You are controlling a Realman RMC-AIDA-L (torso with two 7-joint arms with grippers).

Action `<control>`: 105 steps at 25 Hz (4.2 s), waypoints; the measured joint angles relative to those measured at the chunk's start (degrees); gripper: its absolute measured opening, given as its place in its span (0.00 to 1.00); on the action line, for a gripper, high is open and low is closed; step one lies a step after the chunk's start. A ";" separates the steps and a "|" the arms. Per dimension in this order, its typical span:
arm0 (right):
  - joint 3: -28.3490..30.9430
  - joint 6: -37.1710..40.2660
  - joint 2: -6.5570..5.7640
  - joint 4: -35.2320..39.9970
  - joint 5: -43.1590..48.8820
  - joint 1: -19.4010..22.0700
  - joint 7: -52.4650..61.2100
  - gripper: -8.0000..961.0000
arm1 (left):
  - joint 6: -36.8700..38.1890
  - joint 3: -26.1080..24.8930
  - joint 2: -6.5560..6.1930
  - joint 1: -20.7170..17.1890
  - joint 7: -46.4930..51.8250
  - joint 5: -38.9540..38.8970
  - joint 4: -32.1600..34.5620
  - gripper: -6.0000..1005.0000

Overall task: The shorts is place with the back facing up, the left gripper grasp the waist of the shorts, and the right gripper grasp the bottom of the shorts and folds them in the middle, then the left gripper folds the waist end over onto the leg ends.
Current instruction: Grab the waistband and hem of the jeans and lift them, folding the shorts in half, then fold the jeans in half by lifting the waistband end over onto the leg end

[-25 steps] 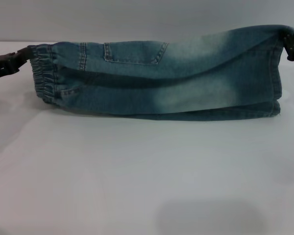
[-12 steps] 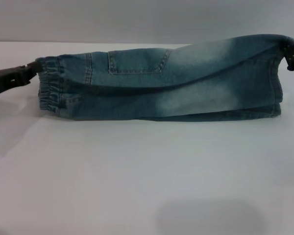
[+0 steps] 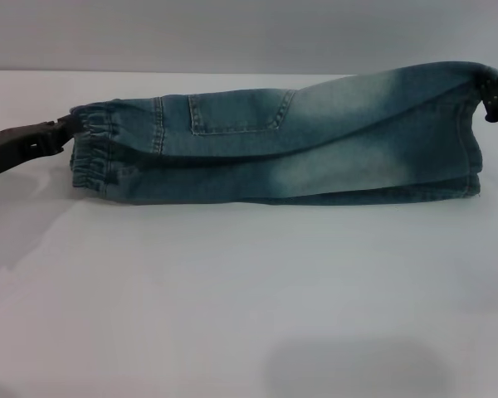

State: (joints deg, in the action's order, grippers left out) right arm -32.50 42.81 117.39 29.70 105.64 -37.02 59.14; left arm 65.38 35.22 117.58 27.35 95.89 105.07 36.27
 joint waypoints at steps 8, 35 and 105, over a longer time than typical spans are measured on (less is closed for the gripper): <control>-2.49 -2.37 0.15 -0.49 -0.03 -0.77 -0.98 0.01 | -2.99 0.02 0.16 1.85 -1.37 -0.47 -2.03 0.08; -4.47 -7.58 0.82 -0.97 -2.34 -1.61 -1.35 0.60 | -13.80 1.60 0.22 5.14 -1.40 -0.54 -5.08 0.63; -4.94 -5.46 0.03 -1.41 -5.98 -0.67 -1.49 0.60 | -13.38 2.22 0.35 3.42 -14.16 -0.33 -11.53 0.76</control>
State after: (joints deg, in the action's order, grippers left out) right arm -37.44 37.35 117.42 28.30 99.66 -37.69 57.65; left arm 52.00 37.44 117.92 30.77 81.73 104.74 24.74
